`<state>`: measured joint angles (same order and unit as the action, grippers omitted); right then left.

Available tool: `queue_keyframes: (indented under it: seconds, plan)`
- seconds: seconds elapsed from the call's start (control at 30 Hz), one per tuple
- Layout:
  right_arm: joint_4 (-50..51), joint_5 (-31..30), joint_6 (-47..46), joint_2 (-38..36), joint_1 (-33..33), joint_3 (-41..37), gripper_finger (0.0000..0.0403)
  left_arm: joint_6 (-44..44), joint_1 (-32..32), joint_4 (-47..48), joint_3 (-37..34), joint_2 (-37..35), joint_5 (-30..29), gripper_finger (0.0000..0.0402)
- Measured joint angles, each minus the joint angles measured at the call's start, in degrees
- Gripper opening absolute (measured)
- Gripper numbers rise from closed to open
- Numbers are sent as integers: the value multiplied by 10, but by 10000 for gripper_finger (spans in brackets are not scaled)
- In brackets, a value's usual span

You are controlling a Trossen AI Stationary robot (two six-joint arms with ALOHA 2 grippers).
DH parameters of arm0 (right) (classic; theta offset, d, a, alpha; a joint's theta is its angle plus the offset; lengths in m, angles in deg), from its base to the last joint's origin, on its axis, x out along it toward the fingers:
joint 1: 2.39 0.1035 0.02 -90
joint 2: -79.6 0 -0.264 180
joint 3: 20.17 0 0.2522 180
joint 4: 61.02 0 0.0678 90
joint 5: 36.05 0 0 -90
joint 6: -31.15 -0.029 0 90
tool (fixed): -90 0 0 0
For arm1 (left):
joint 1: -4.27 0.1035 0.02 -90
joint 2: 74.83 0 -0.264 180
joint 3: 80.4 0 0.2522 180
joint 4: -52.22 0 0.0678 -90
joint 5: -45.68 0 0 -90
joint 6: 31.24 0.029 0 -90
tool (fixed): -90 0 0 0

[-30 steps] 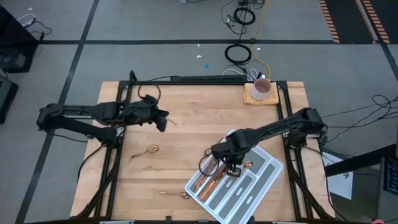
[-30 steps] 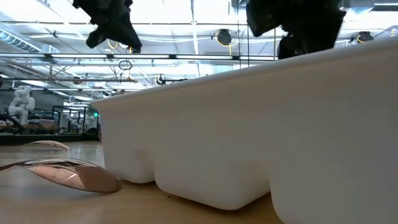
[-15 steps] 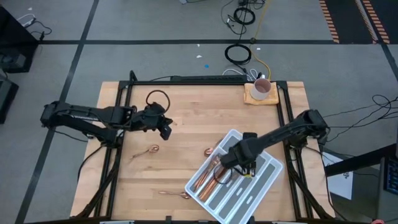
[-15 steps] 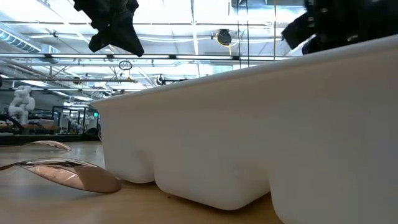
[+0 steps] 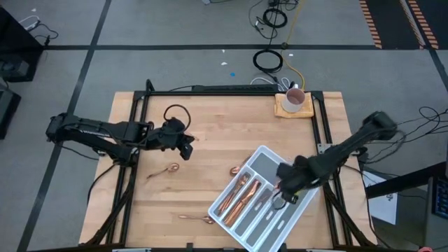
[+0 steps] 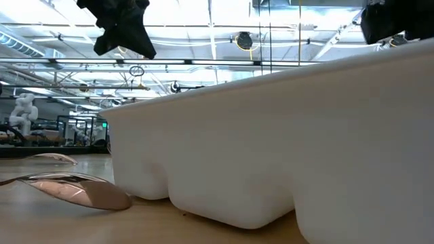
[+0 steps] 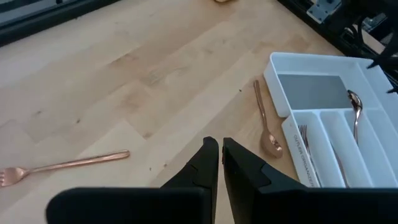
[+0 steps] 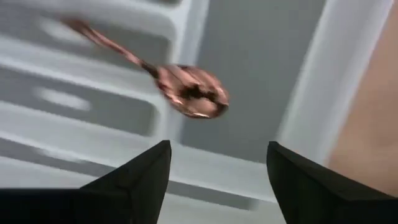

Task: Sort silverware
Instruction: Put the gold spoon into the silverware tray

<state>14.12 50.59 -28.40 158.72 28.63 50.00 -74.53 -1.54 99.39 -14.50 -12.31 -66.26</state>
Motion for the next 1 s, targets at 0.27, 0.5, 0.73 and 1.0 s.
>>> queue_keyframes:
  seconds: [0.27, 0.5, 0.73, 1.0]
  plan:
    - [-180, 21, -254, -198, -3, -199, 254, -15, -3, -7, 0, 0, -11, 30]
    - [-276, -23, -314, -210, -14, -263, 260, -15, -3, -18, 0, 0, -12, 30]
    - [-302, -27, -295, -178, -31, -263, 261, -15, -3, -17, 0, 0, -16, 30]
    - [-370, -21, -279, -134, -37, -263, 261, -14, -3, -15, 0, 0, -24, 30]
